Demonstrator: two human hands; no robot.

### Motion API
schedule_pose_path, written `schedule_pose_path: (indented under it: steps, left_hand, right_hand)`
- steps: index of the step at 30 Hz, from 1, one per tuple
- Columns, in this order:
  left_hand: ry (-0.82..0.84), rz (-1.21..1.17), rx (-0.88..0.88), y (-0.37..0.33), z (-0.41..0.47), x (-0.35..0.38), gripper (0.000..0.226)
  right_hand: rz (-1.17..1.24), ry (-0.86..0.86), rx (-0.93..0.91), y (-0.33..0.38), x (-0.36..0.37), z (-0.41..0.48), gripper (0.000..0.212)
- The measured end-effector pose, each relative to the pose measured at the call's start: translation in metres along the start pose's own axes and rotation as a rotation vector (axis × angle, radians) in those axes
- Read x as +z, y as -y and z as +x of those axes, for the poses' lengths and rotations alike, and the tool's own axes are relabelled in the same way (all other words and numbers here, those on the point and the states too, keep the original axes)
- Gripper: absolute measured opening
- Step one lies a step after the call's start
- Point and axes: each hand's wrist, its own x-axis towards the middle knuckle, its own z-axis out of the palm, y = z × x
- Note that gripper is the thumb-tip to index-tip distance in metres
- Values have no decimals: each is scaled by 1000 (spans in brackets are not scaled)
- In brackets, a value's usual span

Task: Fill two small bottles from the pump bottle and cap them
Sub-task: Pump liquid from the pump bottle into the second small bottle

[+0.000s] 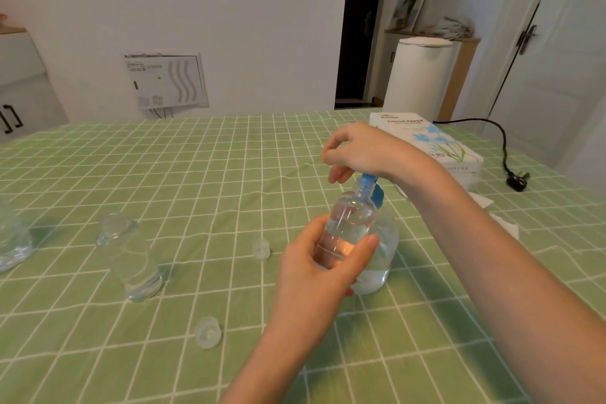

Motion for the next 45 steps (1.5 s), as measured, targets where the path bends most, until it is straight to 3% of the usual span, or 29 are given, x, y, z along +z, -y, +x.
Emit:
schedule_pose_path:
  steps: [4,9,16,30,45]
  left_hand:
    - [9,3,-5,0,0,0,16]
    - [-5,17,-16,3,-1,-2,14]
    - [-14,22,-2,4,1,0,13]
    - [-3,16,-16,2,0,-2,17]
    - [1,-4,-1,0,1,1,15]
  right_hand:
    - [44,16,27,-2,1,0,15]
    - [49,40,68,-4,7,0,32]
    - [19,-56,-8,-5,5,1,9]
    - [25,73,31,-4,6,4,18]
    - [-14,35,24,-1,-4,2,15]
